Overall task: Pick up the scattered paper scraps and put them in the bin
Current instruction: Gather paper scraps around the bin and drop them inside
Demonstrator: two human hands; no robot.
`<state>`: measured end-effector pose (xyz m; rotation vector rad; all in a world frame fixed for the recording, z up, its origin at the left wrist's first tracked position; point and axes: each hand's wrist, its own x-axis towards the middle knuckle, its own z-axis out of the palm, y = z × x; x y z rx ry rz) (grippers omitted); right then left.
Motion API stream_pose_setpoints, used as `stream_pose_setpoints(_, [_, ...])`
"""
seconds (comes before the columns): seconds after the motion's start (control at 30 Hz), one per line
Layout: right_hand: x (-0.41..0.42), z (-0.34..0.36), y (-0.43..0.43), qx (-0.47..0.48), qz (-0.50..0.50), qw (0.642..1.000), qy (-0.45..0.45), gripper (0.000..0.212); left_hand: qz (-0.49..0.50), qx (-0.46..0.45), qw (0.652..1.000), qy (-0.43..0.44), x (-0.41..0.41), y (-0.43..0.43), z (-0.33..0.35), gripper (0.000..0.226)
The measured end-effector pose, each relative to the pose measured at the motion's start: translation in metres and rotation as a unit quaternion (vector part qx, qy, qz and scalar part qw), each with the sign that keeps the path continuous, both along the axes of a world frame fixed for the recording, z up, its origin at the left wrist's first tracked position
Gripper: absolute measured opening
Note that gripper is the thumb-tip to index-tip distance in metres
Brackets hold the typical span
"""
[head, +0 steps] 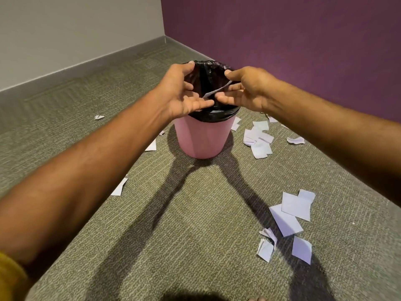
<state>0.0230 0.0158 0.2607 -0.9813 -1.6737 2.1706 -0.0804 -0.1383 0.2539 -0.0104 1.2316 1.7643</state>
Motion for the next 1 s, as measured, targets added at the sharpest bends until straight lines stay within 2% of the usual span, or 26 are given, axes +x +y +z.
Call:
stream_pose_setpoints(0.13, [0.0,0.003,0.014,0.018,-0.001,1.0,-0.014,0.017,0.008,0.014,1.0,0.009,-0.006,-0.001,-0.001,0.057])
stream_pose_setpoints(0.3, [0.018,0.018,0.039,0.093,0.01,0.995,-0.04,0.019,0.04,0.032,0.995,0.084,0.008,0.006,0.001,0.038])
stream_pose_setpoints(0.4, [0.041,0.022,0.06,0.149,0.034,0.985,-0.076,0.02,-0.041,0.039,0.986,0.155,0.038,0.014,0.005,0.033])
stream_pose_setpoints(0.5, [0.067,0.014,0.08,0.175,0.046,0.975,-0.132,0.022,-0.161,0.031,0.961,0.224,0.067,0.024,-0.009,0.03])
stream_pose_setpoints(0.6, [0.098,-0.011,0.098,0.17,0.055,0.965,-0.19,0.021,-0.259,0.023,0.935,0.241,0.088,0.034,-0.041,0.031])
stream_pose_setpoints(0.7, [0.135,-0.049,0.112,0.137,0.058,0.964,-0.221,0.019,-0.321,-0.027,0.911,0.259,0.111,0.035,-0.088,0.033])
stream_pose_setpoints(0.77, [0.158,-0.078,0.116,0.121,0.044,0.964,-0.233,0.021,-0.367,-0.069,0.874,0.31,0.132,0.03,-0.129,0.025])
stream_pose_setpoints(0.83, [0.179,-0.11,0.117,0.122,0.029,0.959,-0.255,0.022,-0.421,-0.079,0.824,0.37,0.154,0.023,-0.175,0.027])
stream_pose_setpoints(0.9, [0.201,-0.14,0.112,0.14,0.051,0.947,-0.285,0.016,-0.465,-0.046,0.76,0.453,0.177,0.014,-0.217,0.041])
stream_pose_setpoints(1.0, [0.239,-0.176,0.104,0.209,0.172,0.907,-0.321,0.007,-0.501,0.026,0.64,0.582,0.212,0.006,-0.274,0.067])
